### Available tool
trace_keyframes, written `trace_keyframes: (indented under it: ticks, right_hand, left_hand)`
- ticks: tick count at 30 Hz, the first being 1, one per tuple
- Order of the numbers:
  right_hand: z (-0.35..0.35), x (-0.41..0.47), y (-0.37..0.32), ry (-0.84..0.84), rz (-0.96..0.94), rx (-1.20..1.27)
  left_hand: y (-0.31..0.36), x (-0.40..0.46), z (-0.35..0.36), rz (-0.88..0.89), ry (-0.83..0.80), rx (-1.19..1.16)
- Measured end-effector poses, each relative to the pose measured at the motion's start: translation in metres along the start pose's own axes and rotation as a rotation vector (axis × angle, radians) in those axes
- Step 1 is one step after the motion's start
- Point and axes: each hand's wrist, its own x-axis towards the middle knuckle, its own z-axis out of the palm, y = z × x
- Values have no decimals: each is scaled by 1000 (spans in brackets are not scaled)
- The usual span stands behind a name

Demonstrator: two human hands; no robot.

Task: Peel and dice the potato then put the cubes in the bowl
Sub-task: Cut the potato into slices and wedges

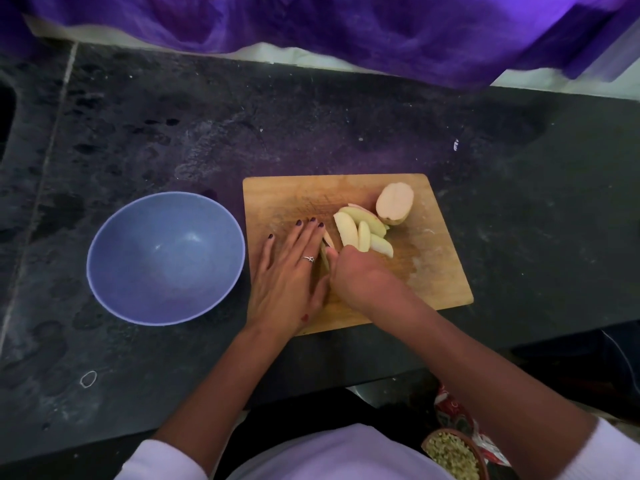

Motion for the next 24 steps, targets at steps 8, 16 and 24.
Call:
trace_keyframes:
  ticks: [8,16,24]
  right_hand:
    - [-5,0,15,3,-109,44]
    - [1,-21,28,283,-274,-392]
    - [-12,-24,23,138,-207,-407]
  left_hand:
    - [6,1,0,-12,24,65]
    - [17,7,-5,-27,-14,147]
    - [16,8,-8,-19,-15,124]
